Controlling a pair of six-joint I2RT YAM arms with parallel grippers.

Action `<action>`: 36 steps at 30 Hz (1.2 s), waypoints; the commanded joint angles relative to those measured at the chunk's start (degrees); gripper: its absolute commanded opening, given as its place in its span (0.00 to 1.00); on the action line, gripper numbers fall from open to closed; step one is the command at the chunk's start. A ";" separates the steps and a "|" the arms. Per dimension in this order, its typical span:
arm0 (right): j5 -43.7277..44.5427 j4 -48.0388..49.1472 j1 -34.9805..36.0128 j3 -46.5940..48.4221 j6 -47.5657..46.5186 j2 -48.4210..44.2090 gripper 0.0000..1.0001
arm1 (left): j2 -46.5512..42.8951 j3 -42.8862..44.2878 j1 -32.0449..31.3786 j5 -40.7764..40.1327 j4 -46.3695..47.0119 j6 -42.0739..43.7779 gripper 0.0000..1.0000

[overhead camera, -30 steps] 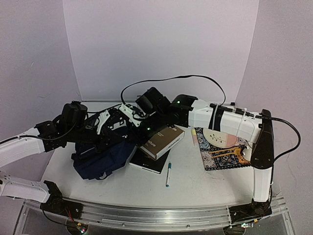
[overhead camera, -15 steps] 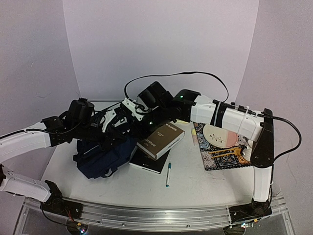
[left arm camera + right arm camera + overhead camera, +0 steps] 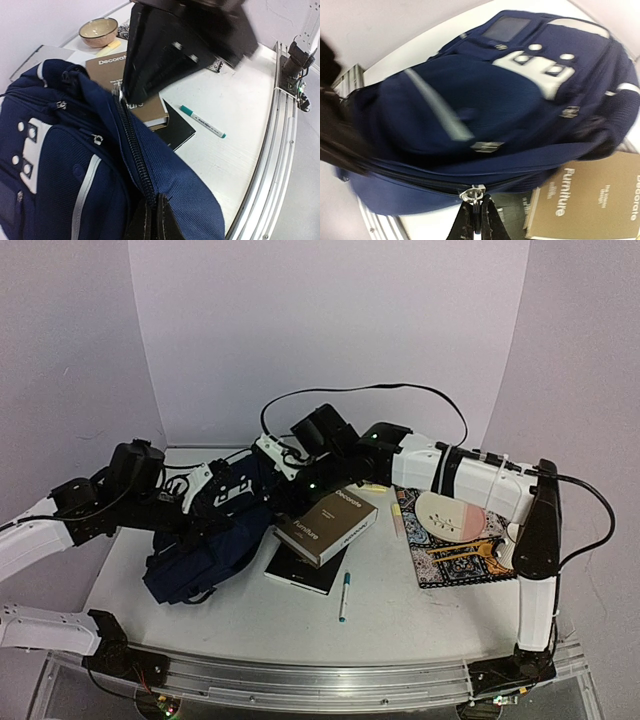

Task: Pack the student bag
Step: Pick up the largest pocket of the bag from the student bag.

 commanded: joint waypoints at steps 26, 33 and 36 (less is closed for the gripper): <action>-6.83 7.14 -5.73 14.47 3.66 13.41 0.02 | -5.70 13.32 -0.08 1.20 -12.25 -3.50 0.00; -2.30 7.99 -5.70 9.04 6.50 10.17 0.22 | 1.39 8.82 -0.11 -6.37 -2.01 -12.55 0.00; 0.64 8.69 -5.71 4.46 8.13 6.17 0.28 | 3.77 6.99 -0.08 -8.03 3.11 -16.05 0.00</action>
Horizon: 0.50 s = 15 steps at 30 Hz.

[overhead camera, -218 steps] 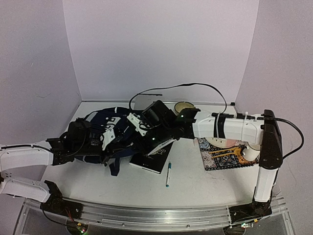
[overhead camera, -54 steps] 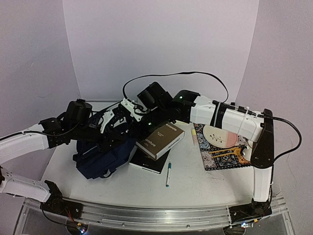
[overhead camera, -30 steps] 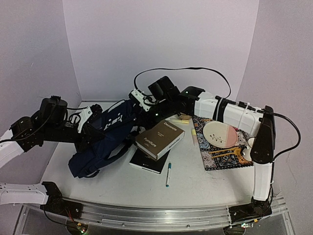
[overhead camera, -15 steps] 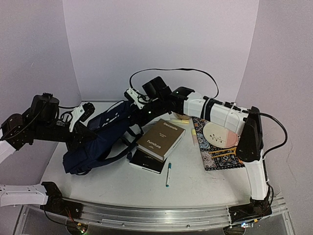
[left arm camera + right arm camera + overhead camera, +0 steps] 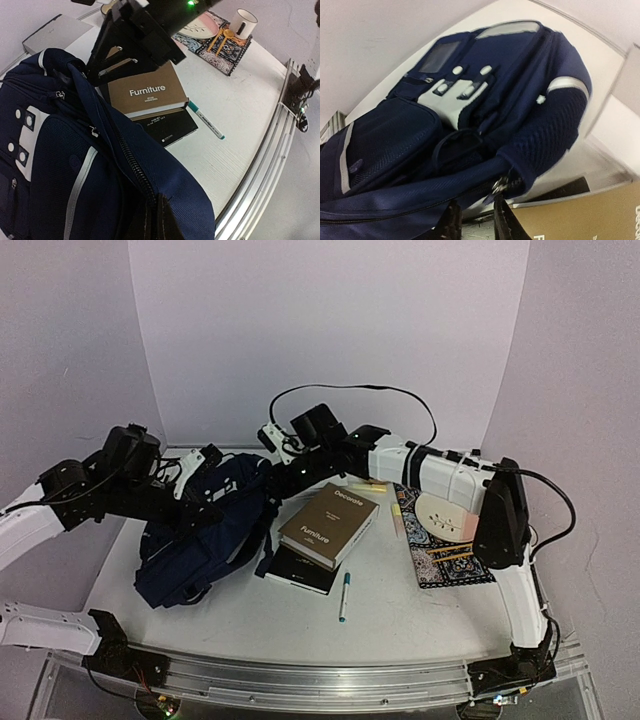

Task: Pack the student bag
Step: Pick up the largest pocket of the bag from the student bag, then pass from the left arm to the right

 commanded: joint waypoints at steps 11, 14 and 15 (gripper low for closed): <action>0.75 16.14 0.07 -29.15 18.74 -22.18 0.51 | 13.02 -3.54 -0.06 -8.36 28.92 -22.18 0.00; -2.05 22.72 1.14 -35.83 23.78 -24.14 0.56 | 16.21 -2.45 -0.06 -7.95 31.19 -25.78 0.00; -2.35 24.79 1.66 -37.16 24.87 -24.24 0.59 | 16.94 -2.08 -0.06 -7.66 31.79 -26.72 0.00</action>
